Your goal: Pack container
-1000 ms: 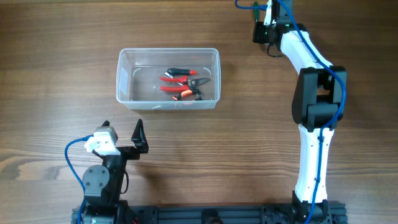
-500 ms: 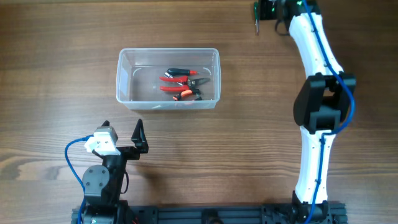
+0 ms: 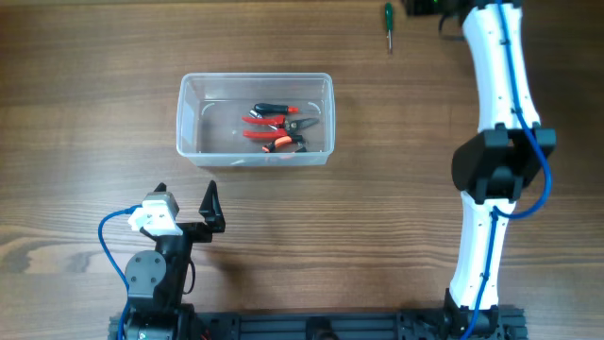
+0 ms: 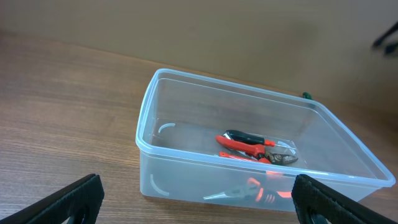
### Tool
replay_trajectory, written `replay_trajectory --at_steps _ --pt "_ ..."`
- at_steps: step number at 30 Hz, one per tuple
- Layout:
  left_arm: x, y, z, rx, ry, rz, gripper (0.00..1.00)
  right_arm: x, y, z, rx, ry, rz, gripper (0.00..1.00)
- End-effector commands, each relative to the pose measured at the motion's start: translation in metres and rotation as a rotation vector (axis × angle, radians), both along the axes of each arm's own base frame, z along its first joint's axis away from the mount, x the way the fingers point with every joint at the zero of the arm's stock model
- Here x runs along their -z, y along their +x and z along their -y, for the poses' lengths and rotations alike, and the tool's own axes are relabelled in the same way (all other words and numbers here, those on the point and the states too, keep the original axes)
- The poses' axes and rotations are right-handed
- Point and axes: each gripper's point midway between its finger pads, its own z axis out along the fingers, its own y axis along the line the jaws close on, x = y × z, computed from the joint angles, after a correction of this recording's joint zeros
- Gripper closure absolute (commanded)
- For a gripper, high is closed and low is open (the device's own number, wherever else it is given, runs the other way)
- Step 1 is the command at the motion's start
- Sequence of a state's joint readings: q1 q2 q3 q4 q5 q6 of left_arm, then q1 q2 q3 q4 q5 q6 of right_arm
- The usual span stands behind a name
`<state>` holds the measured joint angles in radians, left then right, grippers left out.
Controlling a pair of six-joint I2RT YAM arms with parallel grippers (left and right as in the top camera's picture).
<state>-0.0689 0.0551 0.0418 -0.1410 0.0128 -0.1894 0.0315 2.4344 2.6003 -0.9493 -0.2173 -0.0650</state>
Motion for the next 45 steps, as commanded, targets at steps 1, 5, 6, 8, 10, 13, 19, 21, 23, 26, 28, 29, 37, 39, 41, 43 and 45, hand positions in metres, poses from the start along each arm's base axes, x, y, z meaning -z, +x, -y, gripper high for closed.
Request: replay_trajectory --at_steps 1,5,6,8,10,13,19,21,23,26,28,29,37,39,41,43,45 --pt "0.002 0.0 -0.002 -0.01 -0.008 -0.004 0.0 -0.099 -0.002 -0.006 0.0 0.058 0.212 0.5" --pt "0.002 0.0 -0.002 -0.01 -0.008 -0.004 0.0 -0.126 0.004 -0.015 0.034 0.134 0.287 0.46" --pt "0.002 0.0 -0.002 -0.01 -0.008 -0.004 0.0 -0.127 0.005 -0.016 0.042 0.152 0.292 0.44" --pt "0.002 0.0 -0.002 -0.01 -0.008 -0.004 0.0 -0.131 0.008 -0.026 0.037 0.192 0.304 0.36" --pt "0.002 0.0 -0.002 -0.01 -0.008 -0.004 0.0 -0.138 0.01 -0.034 0.021 0.212 0.332 0.34" --pt "0.002 0.0 -0.002 -0.01 -0.008 -0.004 0.0 -0.144 0.013 -0.044 -0.006 0.224 0.365 0.31" --pt "0.002 0.0 -0.002 -0.01 -0.008 -0.004 0.0 -0.098 0.013 -0.056 -0.045 0.208 0.243 0.3" --pt "0.002 0.0 -0.002 -0.01 -0.008 -0.004 0.0 -0.065 0.013 -0.055 -0.052 0.18 0.162 0.3" --pt "0.002 0.0 -0.002 -0.01 -0.008 -0.004 0.0 -0.027 0.013 -0.056 -0.048 0.18 0.071 0.32" --pt "0.002 0.0 -0.002 -0.01 -0.008 -0.004 0.0 0.021 0.015 -0.058 -0.045 0.171 -0.029 0.33" --pt "0.002 0.0 -0.002 -0.01 -0.008 -0.004 0.0 0.039 0.016 -0.058 -0.043 0.169 -0.061 0.33" --pt "0.002 0.0 -0.002 -0.01 -0.008 -0.004 0.0 0.054 0.017 -0.057 -0.052 0.154 -0.079 0.33" --pt "0.002 0.0 -0.002 -0.01 -0.008 -0.004 0.0 0.121 0.02 -0.017 0.072 0.04 -0.189 0.33" --pt "0.002 0.0 -0.002 -0.01 -0.008 -0.004 0.0 0.129 0.02 -0.008 0.101 0.012 -0.198 0.33" --pt "0.002 0.0 -0.002 -0.01 -0.008 -0.004 0.0 0.131 0.021 -0.002 0.121 -0.013 -0.198 0.34" --pt "0.002 0.0 -0.002 -0.01 -0.008 -0.004 0.0 0.134 0.022 0.007 0.152 -0.055 -0.197 0.35" --pt "0.002 0.0 -0.002 -0.01 -0.008 -0.004 0.0 0.137 0.021 0.009 0.144 -0.076 -0.198 0.36"
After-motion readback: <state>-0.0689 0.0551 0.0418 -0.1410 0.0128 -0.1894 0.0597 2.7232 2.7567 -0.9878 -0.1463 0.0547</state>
